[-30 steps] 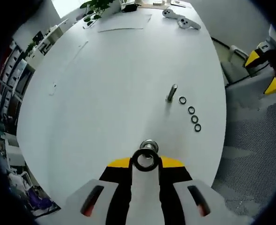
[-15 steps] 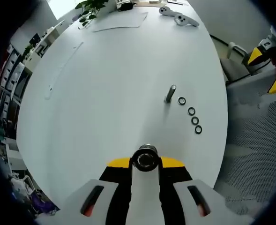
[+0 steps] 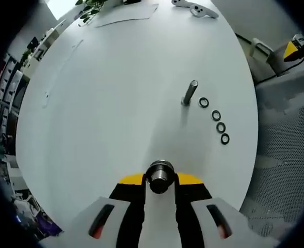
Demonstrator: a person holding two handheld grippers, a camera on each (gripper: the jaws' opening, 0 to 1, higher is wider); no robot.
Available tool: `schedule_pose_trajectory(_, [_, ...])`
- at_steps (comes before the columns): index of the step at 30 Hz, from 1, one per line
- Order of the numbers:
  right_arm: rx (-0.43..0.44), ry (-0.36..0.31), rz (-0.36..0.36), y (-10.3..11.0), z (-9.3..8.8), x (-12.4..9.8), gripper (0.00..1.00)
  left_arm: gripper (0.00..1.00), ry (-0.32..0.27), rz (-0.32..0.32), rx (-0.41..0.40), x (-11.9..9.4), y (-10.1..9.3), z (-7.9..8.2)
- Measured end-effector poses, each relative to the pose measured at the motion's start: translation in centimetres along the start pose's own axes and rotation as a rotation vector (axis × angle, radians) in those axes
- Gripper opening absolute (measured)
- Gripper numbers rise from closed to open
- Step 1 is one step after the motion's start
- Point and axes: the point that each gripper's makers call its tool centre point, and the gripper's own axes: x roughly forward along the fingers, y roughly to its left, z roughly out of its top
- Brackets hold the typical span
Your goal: Place the washer onto the threaded stud by aligning its center hole with the stud, sliding it down to the base, and recovering from edge contact or off-axis alignment until the washer reaches the visible bottom stop.
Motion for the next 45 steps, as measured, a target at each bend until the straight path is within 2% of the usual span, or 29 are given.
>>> schedule_pose_trajectory(10, [0.003, 0.004, -0.002, -0.1, -0.1, 0.0, 0.39, 0.19, 0.024, 0.006, 0.004, 1.2, 0.0, -0.3])
schedule_pose_trajectory(19, [0.001, 0.006, 0.003, 0.0, -0.1, 0.1, 0.39, 0.2, 0.008, -0.011, -0.044, 1.3, -0.1, -0.5])
schedule_pose_trajectory(26, [0.0, 0.003, 0.009, 0.2, -0.1, 0.1, 0.39, 0.21, -0.006, 0.01, -0.042, 0.9, -0.1, -0.8])
schedule_pose_trajectory(31, [-0.008, 0.007, 0.015, 0.3, -0.1, 0.1, 0.39, 0.21, -0.047, 0.031, -0.088, -0.3, 0.2, -1.0])
schedule_pose_trajectory(34, [-0.012, 0.008, 0.019, 0.4, -0.1, 0.1, 0.39, 0.22, -0.096, 0.064, -0.147, -1.1, 0.6, -1.4])
schedule_pose_trajectory(36, [-0.014, 0.006, 0.019, 0.4, -0.1, 0.1, 0.39, 0.22, -0.15, 0.075, -0.194, -1.9, 0.5, -1.5])
schedule_pose_trajectory(39, [-0.009, 0.002, 0.016, 0.4, -0.1, 0.0, 0.39, 0.23, -0.169, 0.111, -0.21, -2.8, 0.7, -2.7])
schedule_pose_trajectory(43, [-0.015, 0.005, 0.017, 0.4, -0.1, 0.1, 0.39, 0.23, -0.26, 0.117, -0.343, -4.3, 0.0, -3.5])
schedule_pose_trajectory(45, [-0.016, 0.005, 0.016, 0.4, -0.2, 0.1, 0.39, 0.23, -0.295, 0.121, -0.382, -4.9, -0.5, -3.8])
